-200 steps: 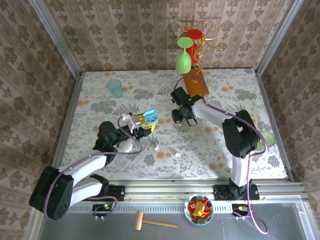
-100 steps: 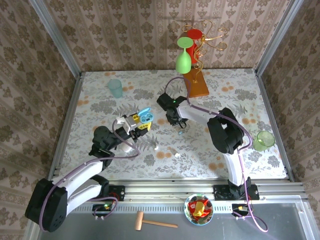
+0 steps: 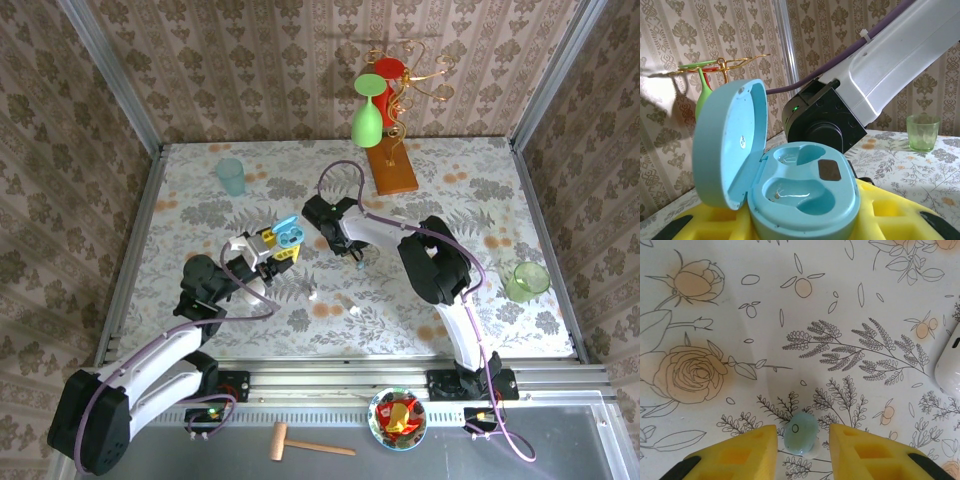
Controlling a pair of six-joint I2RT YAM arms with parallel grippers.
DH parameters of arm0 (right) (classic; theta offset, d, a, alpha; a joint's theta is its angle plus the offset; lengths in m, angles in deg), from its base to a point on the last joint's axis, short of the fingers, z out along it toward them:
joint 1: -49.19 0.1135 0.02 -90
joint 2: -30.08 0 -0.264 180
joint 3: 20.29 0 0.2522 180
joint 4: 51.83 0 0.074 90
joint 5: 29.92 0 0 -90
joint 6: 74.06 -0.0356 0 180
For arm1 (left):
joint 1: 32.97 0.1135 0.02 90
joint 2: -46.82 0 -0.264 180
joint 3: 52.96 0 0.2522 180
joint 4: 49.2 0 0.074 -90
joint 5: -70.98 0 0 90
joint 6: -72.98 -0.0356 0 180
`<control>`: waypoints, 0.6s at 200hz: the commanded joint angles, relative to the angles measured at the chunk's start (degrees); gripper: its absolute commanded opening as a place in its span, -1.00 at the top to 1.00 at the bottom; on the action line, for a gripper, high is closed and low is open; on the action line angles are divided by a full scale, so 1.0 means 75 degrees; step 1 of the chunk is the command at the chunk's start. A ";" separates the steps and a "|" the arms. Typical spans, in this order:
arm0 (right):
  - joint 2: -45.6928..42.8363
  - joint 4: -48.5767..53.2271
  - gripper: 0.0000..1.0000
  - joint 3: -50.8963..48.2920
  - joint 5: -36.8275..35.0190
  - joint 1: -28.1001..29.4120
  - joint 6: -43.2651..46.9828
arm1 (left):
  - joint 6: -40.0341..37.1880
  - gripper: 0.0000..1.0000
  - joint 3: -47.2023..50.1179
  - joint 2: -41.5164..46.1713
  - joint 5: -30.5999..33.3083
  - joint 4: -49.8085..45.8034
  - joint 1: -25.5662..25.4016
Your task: Insert wireless bluetooth earbuds into charging case
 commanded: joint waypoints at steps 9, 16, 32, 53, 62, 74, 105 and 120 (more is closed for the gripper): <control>0.0298 0.0363 0.37 0.0298 -0.0390 0.0042 -0.0057 | -0.0161 0.58 -0.0005 0.0042 -0.0031 0.0033 0.0019; 0.0331 0.0356 0.38 0.0306 -0.0379 0.0041 -0.0043 | -0.0178 0.58 0.0010 0.0045 -0.0024 0.0030 0.0019; 0.0376 0.0341 0.40 0.0329 -0.0370 0.0041 -0.0022 | -0.0164 0.58 0.0012 0.0042 -0.0030 0.0028 0.0019; 0.0429 0.0344 0.43 0.0392 -0.0345 0.0053 -0.0006 | -0.0184 0.58 0.0007 0.0048 -0.0037 0.0025 0.0018; 0.0459 0.0363 0.44 0.0424 -0.0345 0.0058 0.0005 | -0.0178 0.58 0.0016 0.0042 -0.0040 0.0022 0.0015; 0.0497 0.0391 0.45 0.0453 -0.0350 0.0076 0.0017 | -0.0192 0.58 0.0019 0.0048 -0.0028 0.0026 0.0019; 0.0575 0.0473 0.44 0.0502 -0.0386 0.0077 0.0040 | -0.0178 0.58 0.0019 0.0042 -0.0036 0.0033 0.0019; 0.0612 0.0508 0.45 0.0515 -0.0383 0.0076 0.0068 | -0.0183 0.58 0.0024 0.0056 -0.0037 0.0033 0.0015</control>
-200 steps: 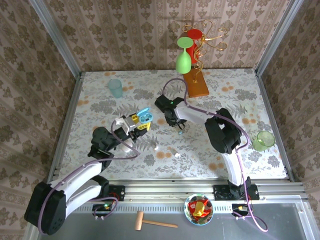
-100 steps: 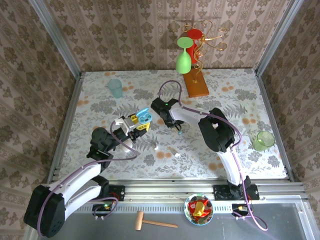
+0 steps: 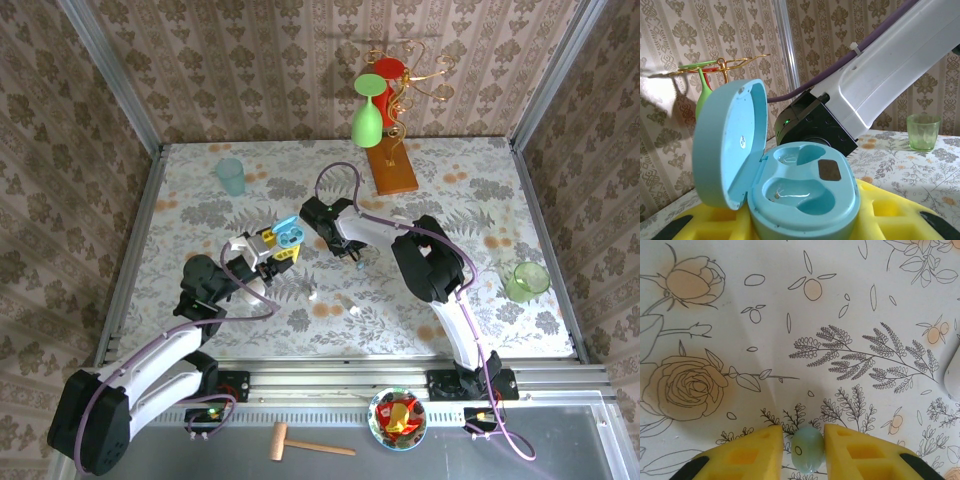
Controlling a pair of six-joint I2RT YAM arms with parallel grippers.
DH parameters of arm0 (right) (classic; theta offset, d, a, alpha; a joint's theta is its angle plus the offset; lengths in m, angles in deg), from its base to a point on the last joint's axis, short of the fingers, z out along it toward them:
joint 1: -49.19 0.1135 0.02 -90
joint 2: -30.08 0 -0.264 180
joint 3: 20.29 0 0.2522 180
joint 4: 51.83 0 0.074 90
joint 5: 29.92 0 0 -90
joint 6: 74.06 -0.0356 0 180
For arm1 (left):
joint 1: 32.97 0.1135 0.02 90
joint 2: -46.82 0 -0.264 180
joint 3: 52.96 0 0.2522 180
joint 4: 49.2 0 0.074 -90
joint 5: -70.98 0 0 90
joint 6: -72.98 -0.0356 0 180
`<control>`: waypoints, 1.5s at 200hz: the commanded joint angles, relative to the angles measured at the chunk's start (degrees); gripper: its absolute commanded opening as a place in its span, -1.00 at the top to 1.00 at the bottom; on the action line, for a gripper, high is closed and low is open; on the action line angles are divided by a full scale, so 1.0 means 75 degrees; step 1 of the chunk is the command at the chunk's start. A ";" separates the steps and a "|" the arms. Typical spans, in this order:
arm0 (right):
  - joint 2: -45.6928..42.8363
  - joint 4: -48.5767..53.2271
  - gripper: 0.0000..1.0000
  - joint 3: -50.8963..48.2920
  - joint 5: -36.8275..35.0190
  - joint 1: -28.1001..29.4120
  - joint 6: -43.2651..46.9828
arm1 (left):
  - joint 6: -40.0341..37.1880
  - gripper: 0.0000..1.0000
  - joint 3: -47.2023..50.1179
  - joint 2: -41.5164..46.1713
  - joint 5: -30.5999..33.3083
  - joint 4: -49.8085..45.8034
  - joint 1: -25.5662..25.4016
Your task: Insert wireless bluetooth earbuds into charging case
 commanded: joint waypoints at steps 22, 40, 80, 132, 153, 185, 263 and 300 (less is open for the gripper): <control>0.0251 0.0388 0.46 0.0191 -0.0300 0.0048 0.0102 | -0.0154 0.58 0.0020 0.0062 -0.0041 0.0036 0.0015; 0.0258 0.0448 0.49 0.0160 -0.0327 0.0029 0.0134 | -0.0154 0.58 0.0019 0.0063 -0.0042 0.0036 0.0014; 0.0239 0.0496 0.59 0.0147 -0.0404 -0.0014 0.0177 | -0.0158 0.58 0.0019 0.0043 -0.0052 0.0024 0.0010; -0.0212 0.0101 0.61 -0.0169 0.0037 -0.0169 0.0275 | -0.0138 0.58 0.0019 0.0042 -0.0027 0.0006 0.0008; -0.0764 -0.0387 0.61 -0.0664 0.0470 -0.0305 0.0275 | -0.0155 0.58 0.0019 0.0029 -0.0015 -0.0022 0.0007; -0.2031 -0.1406 0.62 -0.1754 0.1809 -0.0702 0.0010 | -0.0132 0.58 -0.0022 -0.0158 -0.0038 0.0068 -0.0004; -0.4829 -0.3615 0.61 -0.4267 0.6622 -0.2248 -0.1453 | -0.0211 0.57 -0.0225 -0.0917 -0.0195 0.0188 -0.0016; -0.5601 -0.4114 0.61 -0.4818 0.7896 -0.2620 -0.1878 | -0.0244 0.57 -0.0352 -0.1324 -0.0256 0.0260 -0.0073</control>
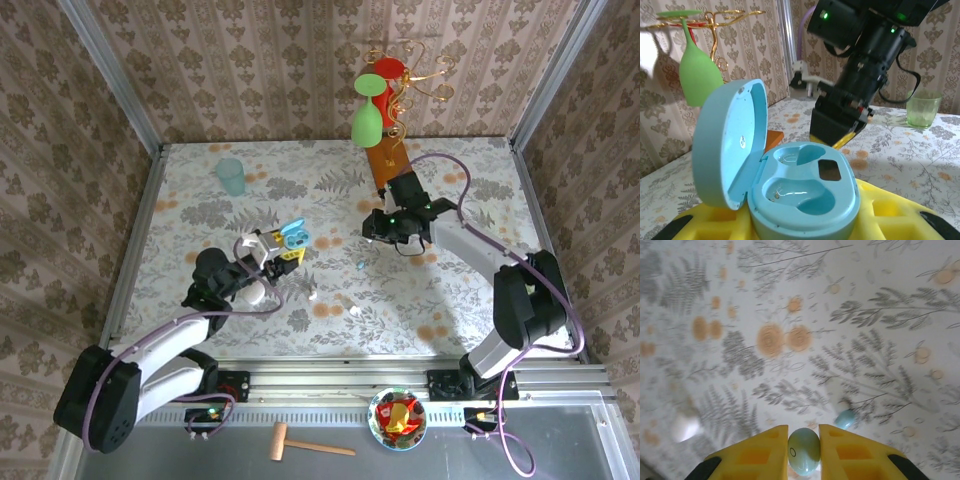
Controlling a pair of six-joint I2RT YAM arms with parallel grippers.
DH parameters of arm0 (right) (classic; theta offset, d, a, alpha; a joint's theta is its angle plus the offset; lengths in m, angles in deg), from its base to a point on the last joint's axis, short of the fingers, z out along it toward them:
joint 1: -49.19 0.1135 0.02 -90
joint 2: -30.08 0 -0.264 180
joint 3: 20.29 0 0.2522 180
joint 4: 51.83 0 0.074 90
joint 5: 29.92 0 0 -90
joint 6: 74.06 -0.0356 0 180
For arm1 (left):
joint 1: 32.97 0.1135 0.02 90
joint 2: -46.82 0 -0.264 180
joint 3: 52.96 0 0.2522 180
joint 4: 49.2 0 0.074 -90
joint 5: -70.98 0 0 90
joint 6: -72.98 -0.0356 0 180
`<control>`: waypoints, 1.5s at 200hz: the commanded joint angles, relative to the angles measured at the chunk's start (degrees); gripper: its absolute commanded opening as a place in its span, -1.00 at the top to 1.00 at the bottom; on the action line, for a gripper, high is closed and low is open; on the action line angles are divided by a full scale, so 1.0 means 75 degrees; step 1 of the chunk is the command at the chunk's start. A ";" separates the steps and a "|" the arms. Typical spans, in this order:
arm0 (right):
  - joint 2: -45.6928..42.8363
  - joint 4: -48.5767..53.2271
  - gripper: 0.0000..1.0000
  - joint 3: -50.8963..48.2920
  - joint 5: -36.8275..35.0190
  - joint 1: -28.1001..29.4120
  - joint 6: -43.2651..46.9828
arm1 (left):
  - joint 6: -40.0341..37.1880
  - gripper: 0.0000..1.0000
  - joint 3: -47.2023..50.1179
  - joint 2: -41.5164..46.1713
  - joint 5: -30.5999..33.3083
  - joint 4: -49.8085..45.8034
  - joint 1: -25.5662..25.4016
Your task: Insert wireless bluetooth earbuds into charging case
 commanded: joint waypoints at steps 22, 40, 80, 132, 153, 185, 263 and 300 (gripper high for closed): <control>-0.0874 -0.0772 0.60 -0.0413 0.2031 -0.0109 -0.0657 | -0.0040 0.57 -0.0377 -0.0526 -0.0251 0.0446 -0.0112; -0.1147 -0.1063 0.61 -0.0558 0.2482 -0.0102 -0.0769 | 0.0043 0.58 -0.0452 -0.0756 -0.0374 0.0568 -0.0135; -0.1700 -0.1471 0.61 -0.0634 0.3117 0.0149 -0.0523 | 0.0101 0.58 -0.0628 -0.1215 -0.0835 0.0719 -0.0136; -0.1709 -0.1246 0.60 -0.0123 0.3214 0.0932 0.0333 | 0.0368 0.58 -0.0775 -0.1740 -0.1406 0.1084 -0.0180; -0.1559 -0.1304 0.60 0.0038 0.3267 0.1149 0.0461 | 0.0377 0.58 -0.0838 -0.1846 -0.1582 0.1082 -0.0229; -0.1221 -0.1388 0.60 0.0251 0.3327 0.1370 0.0604 | 0.0348 0.58 -0.0916 -0.1957 -0.1713 0.1048 -0.0310; -0.1040 -0.1268 0.60 0.0322 0.2969 0.1376 0.0870 | 0.0412 0.58 -0.0922 -0.1912 -0.1925 0.1105 -0.0394; -0.1190 -0.1241 0.62 0.0225 0.2649 0.1340 0.0938 | 0.0430 0.58 -0.0890 -0.1906 -0.1889 0.1159 -0.0394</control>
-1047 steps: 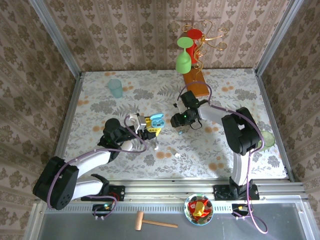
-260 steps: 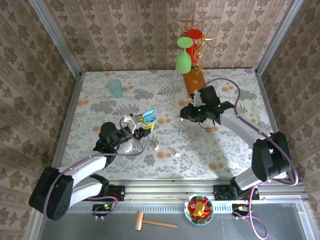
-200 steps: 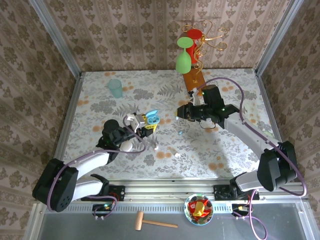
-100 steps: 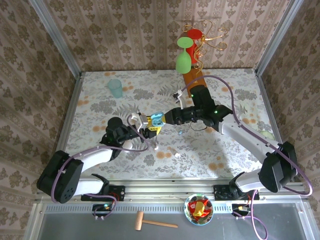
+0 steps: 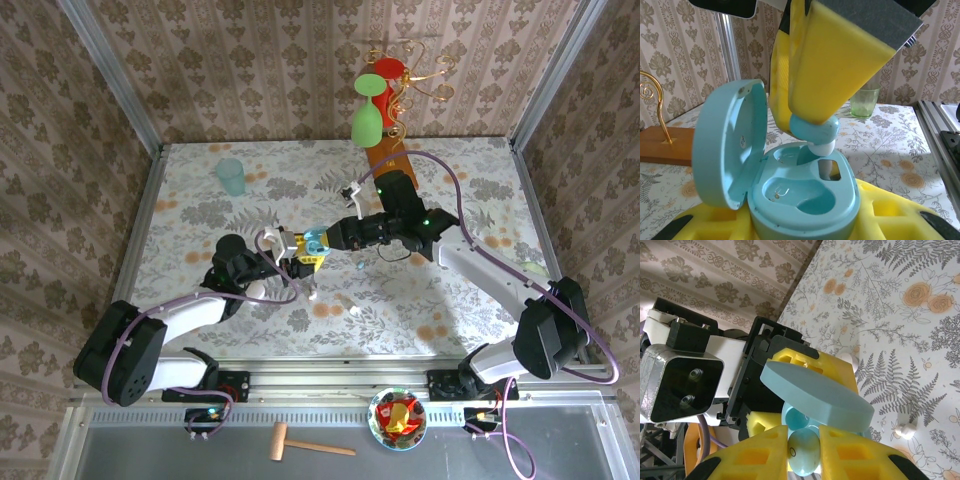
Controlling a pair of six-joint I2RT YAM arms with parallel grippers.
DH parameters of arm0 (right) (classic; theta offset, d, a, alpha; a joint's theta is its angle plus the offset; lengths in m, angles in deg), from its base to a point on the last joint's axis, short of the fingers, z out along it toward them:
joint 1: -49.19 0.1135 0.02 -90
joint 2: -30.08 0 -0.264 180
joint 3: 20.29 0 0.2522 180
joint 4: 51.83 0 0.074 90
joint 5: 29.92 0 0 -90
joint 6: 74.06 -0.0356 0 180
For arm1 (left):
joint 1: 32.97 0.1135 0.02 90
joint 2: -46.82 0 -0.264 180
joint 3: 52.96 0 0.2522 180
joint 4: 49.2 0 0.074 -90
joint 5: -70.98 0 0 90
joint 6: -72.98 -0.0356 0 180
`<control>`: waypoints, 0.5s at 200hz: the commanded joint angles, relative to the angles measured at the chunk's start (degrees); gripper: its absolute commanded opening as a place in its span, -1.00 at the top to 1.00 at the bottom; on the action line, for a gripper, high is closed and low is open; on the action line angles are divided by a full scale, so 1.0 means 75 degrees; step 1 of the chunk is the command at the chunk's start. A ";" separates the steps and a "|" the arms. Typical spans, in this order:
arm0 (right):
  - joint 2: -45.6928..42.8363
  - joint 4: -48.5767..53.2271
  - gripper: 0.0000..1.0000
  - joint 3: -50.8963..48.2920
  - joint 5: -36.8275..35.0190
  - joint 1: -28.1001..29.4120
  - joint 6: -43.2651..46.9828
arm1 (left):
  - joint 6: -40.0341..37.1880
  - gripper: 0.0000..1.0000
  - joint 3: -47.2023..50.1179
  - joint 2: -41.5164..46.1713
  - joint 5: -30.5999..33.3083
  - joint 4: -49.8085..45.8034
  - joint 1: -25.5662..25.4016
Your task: Insert wireless bluetooth earbuds into charging case
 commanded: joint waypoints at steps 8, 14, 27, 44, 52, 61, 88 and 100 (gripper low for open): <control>-0.0096 0.0026 0.62 0.0077 -0.0369 -0.0050 0.0188 | 0.0131 0.58 -0.0179 0.0017 -0.0235 0.0374 -0.0047; -0.0120 0.0020 0.63 0.0056 -0.0373 -0.0067 0.0198 | 0.0101 0.58 -0.0181 0.0018 -0.0217 0.0366 -0.0047; -0.0166 0.0069 0.63 0.0019 -0.0393 -0.0073 0.0245 | 0.0087 0.58 -0.0179 0.0007 -0.0204 0.0366 -0.0047; -0.0169 0.0082 0.62 -0.0019 -0.0394 -0.0070 0.0305 | 0.0132 0.58 -0.0191 0.0014 -0.0231 0.0396 -0.0047; -0.0150 0.0079 0.62 -0.0030 -0.0394 -0.0070 0.0304 | 0.0144 0.58 -0.0190 0.0014 -0.0230 0.0429 -0.0048; -0.0118 0.0081 0.62 -0.0031 -0.0368 -0.0070 0.0315 | 0.0178 0.58 -0.0191 0.0017 -0.0237 0.0464 -0.0049; -0.0087 0.0130 0.62 -0.0042 -0.0349 -0.0071 0.0390 | 0.0225 0.58 -0.0185 0.0040 -0.0193 0.0515 -0.0047; -0.0104 0.0244 0.61 -0.0043 -0.0441 -0.0070 0.0535 | 0.0241 0.58 -0.0191 0.0063 -0.0170 0.0526 -0.0047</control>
